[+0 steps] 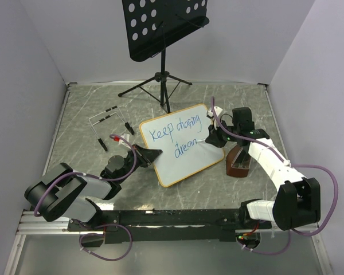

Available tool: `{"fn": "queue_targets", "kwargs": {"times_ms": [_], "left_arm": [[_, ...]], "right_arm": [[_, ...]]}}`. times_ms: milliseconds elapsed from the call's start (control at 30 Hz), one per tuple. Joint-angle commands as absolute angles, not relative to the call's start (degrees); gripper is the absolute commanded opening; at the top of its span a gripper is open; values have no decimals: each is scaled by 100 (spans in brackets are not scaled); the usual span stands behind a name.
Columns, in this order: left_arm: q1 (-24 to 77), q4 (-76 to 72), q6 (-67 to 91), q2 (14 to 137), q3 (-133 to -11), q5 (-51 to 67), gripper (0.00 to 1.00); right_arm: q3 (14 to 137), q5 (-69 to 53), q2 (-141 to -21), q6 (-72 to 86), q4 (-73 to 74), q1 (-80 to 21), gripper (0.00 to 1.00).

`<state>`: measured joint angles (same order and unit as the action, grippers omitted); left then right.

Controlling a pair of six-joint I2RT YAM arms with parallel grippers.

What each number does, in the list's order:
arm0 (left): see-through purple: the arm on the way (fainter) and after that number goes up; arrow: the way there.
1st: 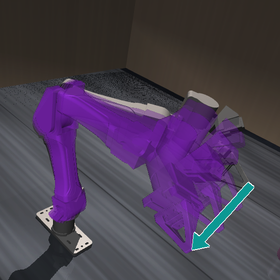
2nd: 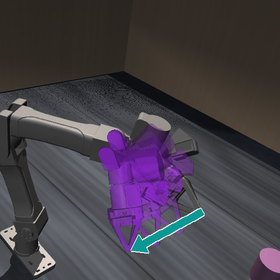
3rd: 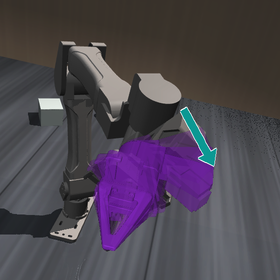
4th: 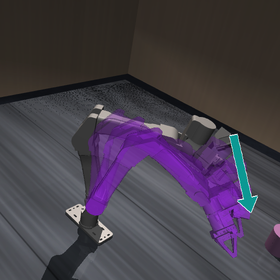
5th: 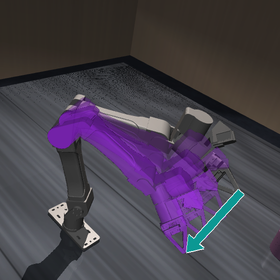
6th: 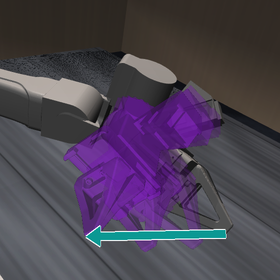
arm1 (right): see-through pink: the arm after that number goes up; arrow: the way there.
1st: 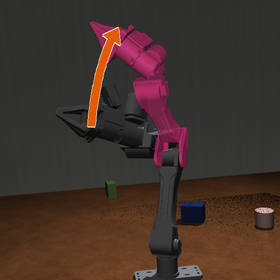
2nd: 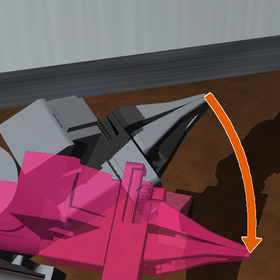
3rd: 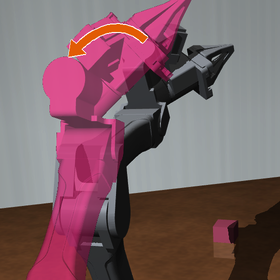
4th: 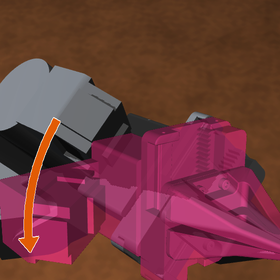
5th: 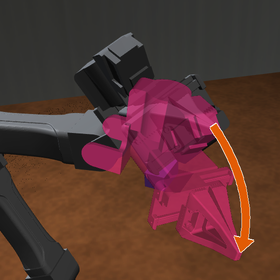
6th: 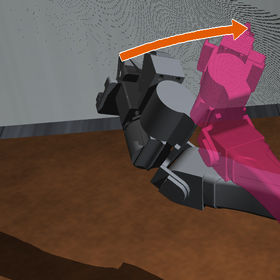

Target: Write a sentence on the whiteboard

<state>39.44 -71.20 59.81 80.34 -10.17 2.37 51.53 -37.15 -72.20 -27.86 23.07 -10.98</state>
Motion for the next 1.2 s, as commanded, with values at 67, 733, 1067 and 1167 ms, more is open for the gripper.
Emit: {"fn": "queue_targets", "kwargs": {"times_ms": [67, 733, 1067, 1167], "left_arm": [[3981, -7699, 5730, 7901, -1081, 422, 1], [3973, -7690, 5730, 7928, -1108, 413, 1], [3973, -7761, 5757, 7972, -1090, 431, 1], [3973, -7778, 5748, 7972, -1081, 431, 1]], "right_arm": [[5493, -3577, -7409, -2654, 1899, -1064, 0], [5212, -3577, -7137, -3023, 2355, -941, 0], [5150, -3639, -7031, -3138, 2646, -949, 0], [5177, -3639, -7040, -3111, 2628, -958, 0]]}}
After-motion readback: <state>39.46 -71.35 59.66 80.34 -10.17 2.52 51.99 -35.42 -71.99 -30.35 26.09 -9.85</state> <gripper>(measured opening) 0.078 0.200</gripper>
